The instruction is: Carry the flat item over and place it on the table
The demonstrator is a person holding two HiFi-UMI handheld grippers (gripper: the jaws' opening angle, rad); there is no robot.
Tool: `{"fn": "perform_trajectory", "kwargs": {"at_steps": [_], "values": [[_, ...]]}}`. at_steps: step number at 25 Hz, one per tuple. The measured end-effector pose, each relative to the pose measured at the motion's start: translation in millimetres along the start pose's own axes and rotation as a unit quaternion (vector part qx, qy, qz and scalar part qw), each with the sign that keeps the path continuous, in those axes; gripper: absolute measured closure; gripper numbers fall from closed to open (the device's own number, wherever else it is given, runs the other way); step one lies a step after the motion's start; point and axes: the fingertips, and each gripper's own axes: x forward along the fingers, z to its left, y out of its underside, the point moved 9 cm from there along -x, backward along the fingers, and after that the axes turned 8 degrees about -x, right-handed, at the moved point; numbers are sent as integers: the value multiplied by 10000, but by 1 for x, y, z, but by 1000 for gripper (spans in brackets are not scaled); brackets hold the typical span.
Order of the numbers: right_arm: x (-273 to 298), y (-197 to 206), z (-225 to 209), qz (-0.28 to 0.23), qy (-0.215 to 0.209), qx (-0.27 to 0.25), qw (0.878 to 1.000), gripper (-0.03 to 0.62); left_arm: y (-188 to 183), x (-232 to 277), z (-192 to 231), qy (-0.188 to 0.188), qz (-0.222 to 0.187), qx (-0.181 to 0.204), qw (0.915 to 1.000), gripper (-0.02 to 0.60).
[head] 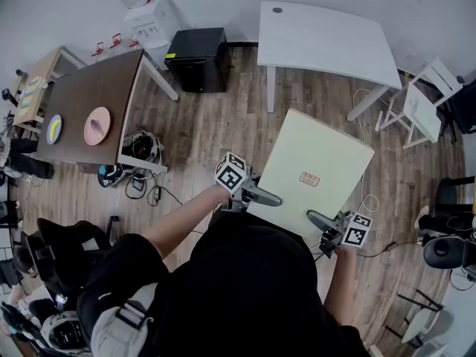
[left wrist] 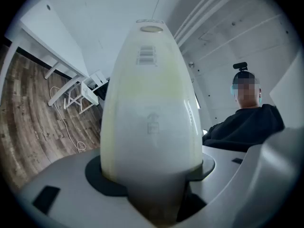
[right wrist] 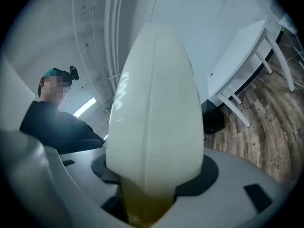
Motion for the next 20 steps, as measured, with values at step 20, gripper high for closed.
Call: {"fn": "perform_trajectory", "kwargs": {"at_steps": [20], "values": [[-24, -2, -31, -256, -30, 130, 9996, 298, -17, 23, 29, -43, 142, -103, 9998, 272]]}}
